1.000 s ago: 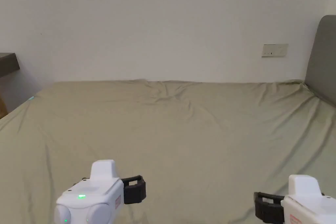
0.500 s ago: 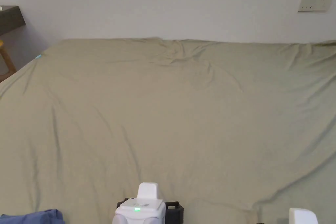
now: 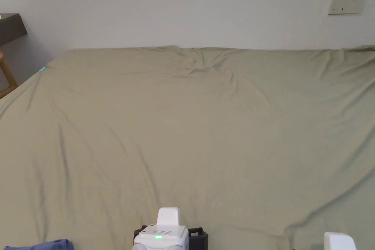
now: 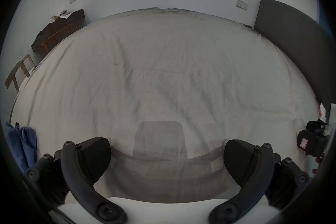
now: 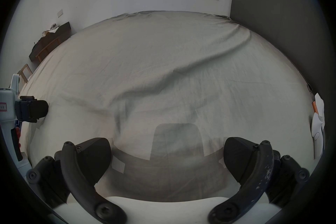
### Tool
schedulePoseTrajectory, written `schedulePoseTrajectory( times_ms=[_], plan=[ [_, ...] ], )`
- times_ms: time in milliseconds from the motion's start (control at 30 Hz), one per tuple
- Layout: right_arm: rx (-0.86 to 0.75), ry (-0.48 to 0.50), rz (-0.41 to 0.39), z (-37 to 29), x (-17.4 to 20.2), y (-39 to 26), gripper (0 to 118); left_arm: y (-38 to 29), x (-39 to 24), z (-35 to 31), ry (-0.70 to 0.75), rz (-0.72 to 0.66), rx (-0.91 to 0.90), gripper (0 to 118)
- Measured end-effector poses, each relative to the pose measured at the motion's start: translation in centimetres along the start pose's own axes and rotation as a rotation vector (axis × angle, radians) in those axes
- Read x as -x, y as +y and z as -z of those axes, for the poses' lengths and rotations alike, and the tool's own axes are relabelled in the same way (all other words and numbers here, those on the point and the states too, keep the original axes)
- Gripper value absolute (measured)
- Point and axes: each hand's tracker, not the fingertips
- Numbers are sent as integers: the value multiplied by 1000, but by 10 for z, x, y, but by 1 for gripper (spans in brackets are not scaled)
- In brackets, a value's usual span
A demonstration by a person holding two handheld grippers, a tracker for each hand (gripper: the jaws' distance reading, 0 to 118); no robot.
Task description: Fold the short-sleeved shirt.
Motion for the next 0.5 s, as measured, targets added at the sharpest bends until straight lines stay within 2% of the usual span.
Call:
schedulePoseTrajectory(
  times_ms=[500],
  plan=[
    [11, 2, 1, 0, 1, 1, 118, -2, -1, 0, -5, 0, 2, 118]
  ],
)
